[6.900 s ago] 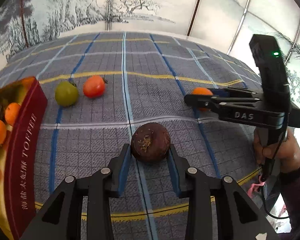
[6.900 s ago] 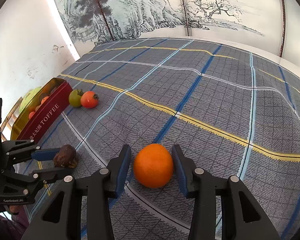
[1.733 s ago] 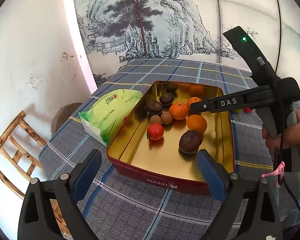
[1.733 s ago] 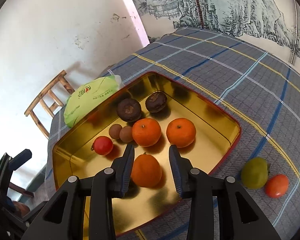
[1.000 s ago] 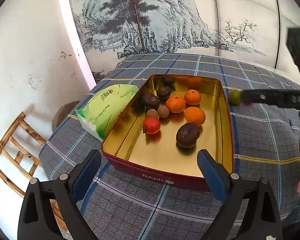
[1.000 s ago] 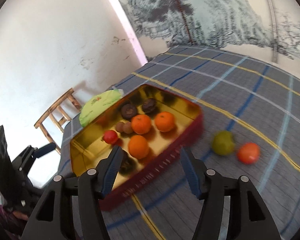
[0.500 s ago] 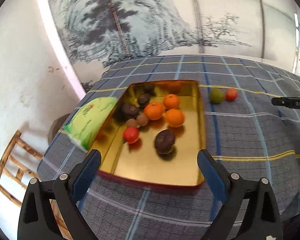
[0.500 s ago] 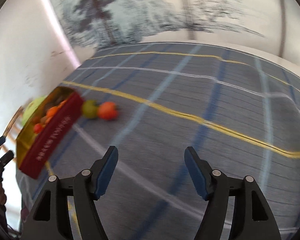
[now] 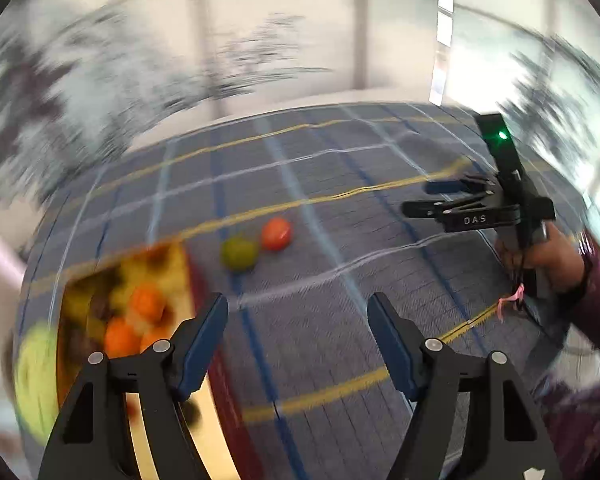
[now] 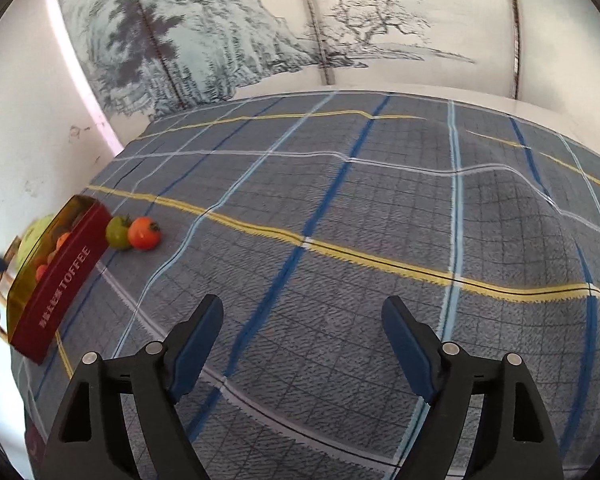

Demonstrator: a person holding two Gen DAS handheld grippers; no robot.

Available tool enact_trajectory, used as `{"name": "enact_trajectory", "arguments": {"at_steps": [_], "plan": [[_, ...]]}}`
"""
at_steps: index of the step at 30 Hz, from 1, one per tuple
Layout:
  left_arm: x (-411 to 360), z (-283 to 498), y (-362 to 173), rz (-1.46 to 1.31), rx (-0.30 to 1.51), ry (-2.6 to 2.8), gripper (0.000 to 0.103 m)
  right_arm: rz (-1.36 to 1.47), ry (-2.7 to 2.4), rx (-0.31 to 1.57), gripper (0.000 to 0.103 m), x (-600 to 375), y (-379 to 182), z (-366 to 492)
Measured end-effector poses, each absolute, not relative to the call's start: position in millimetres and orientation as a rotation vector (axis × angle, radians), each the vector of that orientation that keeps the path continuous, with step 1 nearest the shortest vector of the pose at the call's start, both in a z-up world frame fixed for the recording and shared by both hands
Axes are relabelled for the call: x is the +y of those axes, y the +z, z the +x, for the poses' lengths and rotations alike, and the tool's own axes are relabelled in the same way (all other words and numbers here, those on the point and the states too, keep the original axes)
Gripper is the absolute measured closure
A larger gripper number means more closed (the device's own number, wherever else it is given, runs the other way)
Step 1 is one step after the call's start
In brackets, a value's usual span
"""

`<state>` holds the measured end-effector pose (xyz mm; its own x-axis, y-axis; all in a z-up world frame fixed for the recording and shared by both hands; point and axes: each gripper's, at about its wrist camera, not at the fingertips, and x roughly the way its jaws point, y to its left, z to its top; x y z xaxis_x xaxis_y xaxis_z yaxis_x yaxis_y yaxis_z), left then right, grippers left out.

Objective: Organize fruits
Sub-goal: 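Move the left gripper to the green fruit on the cloth and grasp it, then carry the green fruit over the tin while the right gripper grasps the red-orange fruit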

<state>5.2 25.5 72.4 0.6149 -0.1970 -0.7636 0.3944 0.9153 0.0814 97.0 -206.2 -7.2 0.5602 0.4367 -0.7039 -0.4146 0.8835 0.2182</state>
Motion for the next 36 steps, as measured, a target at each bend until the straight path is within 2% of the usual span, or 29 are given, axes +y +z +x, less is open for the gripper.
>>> {"name": "enact_trajectory", "arguments": {"at_steps": [6,8,16,18,19,22,23,28,36], "plan": [[6,76,54,0.468,0.962,-0.505,0.035,0.093,0.542,0.806,0.018,-216,-4,94],[4,94,41,0.538,1.002,-0.529,0.038,0.097,0.556,0.801,0.015,-215,-3,92],[27,136,4,0.580,1.115,-0.536,0.042,0.106,0.607,0.797,0.012,-213,-3,91],[32,141,-2,0.573,1.131,-0.537,0.046,0.105,0.614,0.800,0.011,-212,-3,91],[33,144,-5,0.564,1.144,-0.542,0.048,0.101,0.617,0.805,0.011,-211,-4,92],[35,146,-11,0.540,1.176,-0.570,0.067,0.083,0.622,0.822,0.011,-207,-6,93],[35,147,-10,0.506,1.183,-0.576,0.069,0.079,0.622,0.826,0.011,-206,-6,93],[29,129,5,0.479,1.057,-0.387,0.069,0.075,0.616,0.832,0.011,-205,-7,95],[43,58,49,0.043,0.951,-0.243,0.069,0.049,0.588,0.843,0.010,-202,-8,97]]}}
